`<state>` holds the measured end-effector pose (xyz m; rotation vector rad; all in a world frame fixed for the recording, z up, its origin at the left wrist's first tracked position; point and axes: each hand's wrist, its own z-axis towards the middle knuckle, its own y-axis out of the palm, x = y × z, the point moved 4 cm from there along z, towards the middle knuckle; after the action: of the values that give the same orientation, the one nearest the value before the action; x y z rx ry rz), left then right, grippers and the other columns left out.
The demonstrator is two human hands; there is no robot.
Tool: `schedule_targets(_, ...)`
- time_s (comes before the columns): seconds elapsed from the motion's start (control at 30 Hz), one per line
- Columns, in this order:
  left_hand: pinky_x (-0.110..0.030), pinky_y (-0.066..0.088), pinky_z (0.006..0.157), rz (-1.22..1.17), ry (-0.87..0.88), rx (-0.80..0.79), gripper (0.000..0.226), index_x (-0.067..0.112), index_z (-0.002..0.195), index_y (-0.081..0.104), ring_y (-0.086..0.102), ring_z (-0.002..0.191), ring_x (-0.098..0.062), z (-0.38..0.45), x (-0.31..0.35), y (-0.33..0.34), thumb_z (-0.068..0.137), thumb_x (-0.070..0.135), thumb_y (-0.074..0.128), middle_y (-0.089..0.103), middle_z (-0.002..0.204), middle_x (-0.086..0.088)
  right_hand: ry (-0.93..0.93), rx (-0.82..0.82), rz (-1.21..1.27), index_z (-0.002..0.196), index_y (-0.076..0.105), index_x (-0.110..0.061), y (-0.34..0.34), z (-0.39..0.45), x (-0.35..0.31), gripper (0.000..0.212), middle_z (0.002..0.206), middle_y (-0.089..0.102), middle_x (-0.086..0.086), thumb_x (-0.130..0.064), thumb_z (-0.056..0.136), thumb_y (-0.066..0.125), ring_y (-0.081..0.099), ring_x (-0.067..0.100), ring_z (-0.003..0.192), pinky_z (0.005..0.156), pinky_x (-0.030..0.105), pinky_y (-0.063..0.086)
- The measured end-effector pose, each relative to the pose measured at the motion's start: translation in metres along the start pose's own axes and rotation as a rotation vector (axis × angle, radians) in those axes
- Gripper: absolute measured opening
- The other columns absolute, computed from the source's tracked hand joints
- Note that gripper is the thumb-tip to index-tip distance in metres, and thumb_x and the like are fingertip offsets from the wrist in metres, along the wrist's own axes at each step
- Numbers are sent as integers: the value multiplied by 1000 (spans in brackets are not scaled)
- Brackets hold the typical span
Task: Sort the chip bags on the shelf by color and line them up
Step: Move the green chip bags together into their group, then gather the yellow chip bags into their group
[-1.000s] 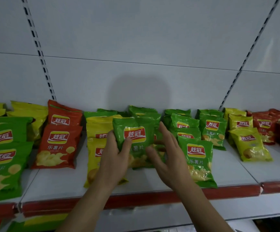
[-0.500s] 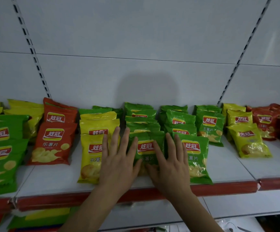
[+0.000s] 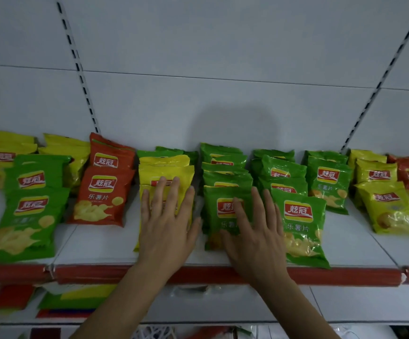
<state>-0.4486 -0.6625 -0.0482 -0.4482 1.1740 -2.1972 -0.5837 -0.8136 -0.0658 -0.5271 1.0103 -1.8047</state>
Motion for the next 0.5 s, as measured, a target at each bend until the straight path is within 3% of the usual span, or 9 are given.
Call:
schedule_targets(0.13, -61, 25, 124, -68, -89, 66, 65, 17, 159, 42, 23, 158, -36, -13, -37, -6, 103, 48, 52, 36, 166, -14, -96, 94, 84, 151, 57, -17, -2, 4, -56, 60, 167, 36, 19, -50, 101, 57, 15, 41, 161, 125, 63, 26)
schedule_targets(0.23, -54, 45, 112, -162, -163, 67, 71, 10, 157, 39, 45, 141, -36, -21, -62, -9, 100, 47, 62, 50, 151, -16, -97, 45, 74, 148, 60, -15, 8, 3, -94, 61, 162, 44, 21, -52, 99, 57, 20, 42, 160, 125, 62, 26)
schedule_targets(0.33, -41, 56, 94, -304, -245, -60, 82, 14, 159, 30, 60, 120, -27, -25, -76, -4, 96, 57, 61, 58, 140, -10, -42, -45, 9, 145, 60, -19, 20, 1, -116, 59, 155, 50, 22, -51, 96, 57, 26, 44, 157, 126, 61, 24)
schedule_targets(0.4, -34, 57, 81, -406, -298, -170, 84, 22, 160, 20, 66, 107, -20, -28, -81, 3, 96, 62, 58, 63, 133, -3, 4, -100, -46, 145, 58, -22, 26, -2, -124, 57, 149, 54, 20, -50, 95, 56, 33, 44, 153, 126, 60, 25)
schedule_targets(0.5, -17, 48, 68, -642, -366, -216, 68, 32, 150, 31, 64, 87, -2, -31, -83, 3, 96, 55, 65, 67, 119, 9, 24, -91, -31, 143, 59, -23, 31, -8, -130, 51, 142, 60, 14, -46, 98, 56, 52, 39, 139, 122, 60, 31)
